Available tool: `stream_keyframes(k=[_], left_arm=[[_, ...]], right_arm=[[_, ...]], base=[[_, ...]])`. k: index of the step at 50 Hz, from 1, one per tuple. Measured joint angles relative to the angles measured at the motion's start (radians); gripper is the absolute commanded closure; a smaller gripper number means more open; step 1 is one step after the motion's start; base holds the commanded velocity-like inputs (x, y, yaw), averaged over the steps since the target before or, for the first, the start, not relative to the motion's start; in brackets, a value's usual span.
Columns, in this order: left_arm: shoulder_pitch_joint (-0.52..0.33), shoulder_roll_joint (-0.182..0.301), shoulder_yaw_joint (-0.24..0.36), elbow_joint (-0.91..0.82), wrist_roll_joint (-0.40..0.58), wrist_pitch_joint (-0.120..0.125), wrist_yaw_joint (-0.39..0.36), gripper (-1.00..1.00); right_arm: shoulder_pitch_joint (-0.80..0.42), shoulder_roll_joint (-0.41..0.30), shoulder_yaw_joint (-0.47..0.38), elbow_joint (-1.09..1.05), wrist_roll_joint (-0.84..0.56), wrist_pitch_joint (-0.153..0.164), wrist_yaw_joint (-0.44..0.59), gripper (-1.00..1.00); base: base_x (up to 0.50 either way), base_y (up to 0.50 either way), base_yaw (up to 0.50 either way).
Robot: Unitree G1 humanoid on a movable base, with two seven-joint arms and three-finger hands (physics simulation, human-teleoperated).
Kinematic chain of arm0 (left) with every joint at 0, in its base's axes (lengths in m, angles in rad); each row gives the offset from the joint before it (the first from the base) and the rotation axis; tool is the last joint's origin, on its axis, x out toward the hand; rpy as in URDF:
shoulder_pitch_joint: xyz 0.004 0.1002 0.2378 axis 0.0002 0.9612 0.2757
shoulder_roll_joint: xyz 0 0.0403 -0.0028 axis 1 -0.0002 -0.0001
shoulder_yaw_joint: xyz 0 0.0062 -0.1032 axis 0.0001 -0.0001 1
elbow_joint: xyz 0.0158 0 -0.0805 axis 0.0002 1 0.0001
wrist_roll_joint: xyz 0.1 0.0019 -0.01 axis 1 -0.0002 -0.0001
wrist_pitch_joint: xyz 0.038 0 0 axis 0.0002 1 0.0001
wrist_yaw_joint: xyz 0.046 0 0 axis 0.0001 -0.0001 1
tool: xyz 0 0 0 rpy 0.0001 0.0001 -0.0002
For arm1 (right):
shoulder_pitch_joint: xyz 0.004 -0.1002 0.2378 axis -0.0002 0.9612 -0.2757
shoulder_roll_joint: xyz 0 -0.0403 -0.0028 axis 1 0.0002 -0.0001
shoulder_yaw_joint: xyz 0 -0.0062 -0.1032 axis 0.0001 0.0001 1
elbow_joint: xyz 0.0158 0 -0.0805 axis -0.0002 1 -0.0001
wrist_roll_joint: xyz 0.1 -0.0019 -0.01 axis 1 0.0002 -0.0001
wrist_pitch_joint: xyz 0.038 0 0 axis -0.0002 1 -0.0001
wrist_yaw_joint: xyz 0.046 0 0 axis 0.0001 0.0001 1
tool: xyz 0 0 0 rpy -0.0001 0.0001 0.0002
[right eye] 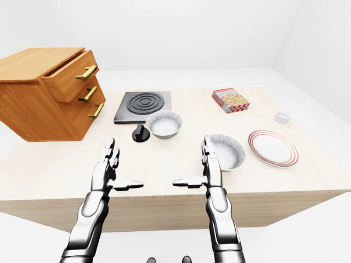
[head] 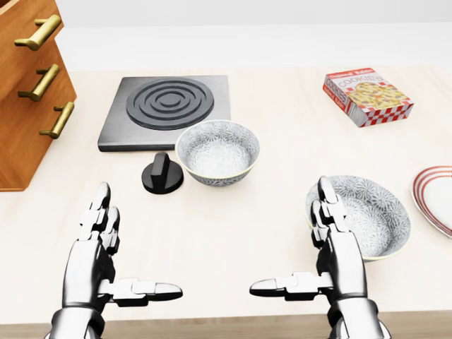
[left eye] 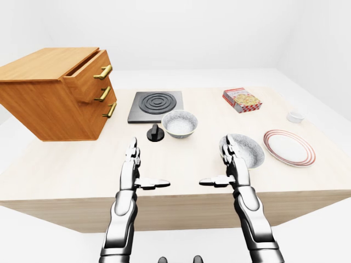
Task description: Pick the akita bowl from table center and place it on the plate.
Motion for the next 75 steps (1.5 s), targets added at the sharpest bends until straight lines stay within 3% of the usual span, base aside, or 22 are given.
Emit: stream_keyframes(k=[5,9,17,24,39,54,67,75], left_arm=[[0.001,0.003,0.005,0.015,0.003,-0.010,-0.005,-1.00],[-0.012,0.007,0.012,0.020,0.006,-0.002,-0.008,-1.00],[-0.088,0.025,0.031,0.009,0.010,0.059,-0.008,-1.00],[-0.140,0.035,0.040,0.002,0.009,0.096,0.000,-1.00],[-0.168,0.035,0.039,-0.032,0.010,0.097,-0.001,-1.00],[-0.172,0.035,0.040,-0.046,0.013,0.097,-0.001,-1.00],[-0.173,0.034,0.042,-0.061,0.017,0.097,0.001,-1.00],[-0.203,0.058,0.053,-0.026,0.057,0.097,0.010,-1.00]], right_arm=[[0.003,-0.009,-0.016,-0.006,0.006,0.007,0.018,-1.00],[0.000,-0.019,-0.030,-0.019,0.006,0.024,0.031,-1.00],[-0.035,-0.044,-0.068,-0.058,0.010,0.085,0.059,-1.00],[-0.044,-0.053,-0.089,-0.097,0.016,0.089,0.086,-1.00],[-0.036,-0.058,-0.103,-0.141,0.022,0.089,0.116,-1.00],[-0.039,-0.056,-0.096,-0.142,0.020,0.089,0.131,-1.00],[-0.039,-0.060,-0.094,-0.138,0.013,0.089,0.134,-1.00],[-0.038,-0.058,-0.095,-0.137,0.012,0.089,0.136,-1.00]], base=[[0.00,0.00,0.00],[0.00,0.00,0.00],[0.00,0.00,0.00],[0.08,-0.37,0.00],[0.03,-0.50,0.00],[0.37,-0.46,0.00],[0.02,0.00,0.00],[0.00,0.00,0.00]])
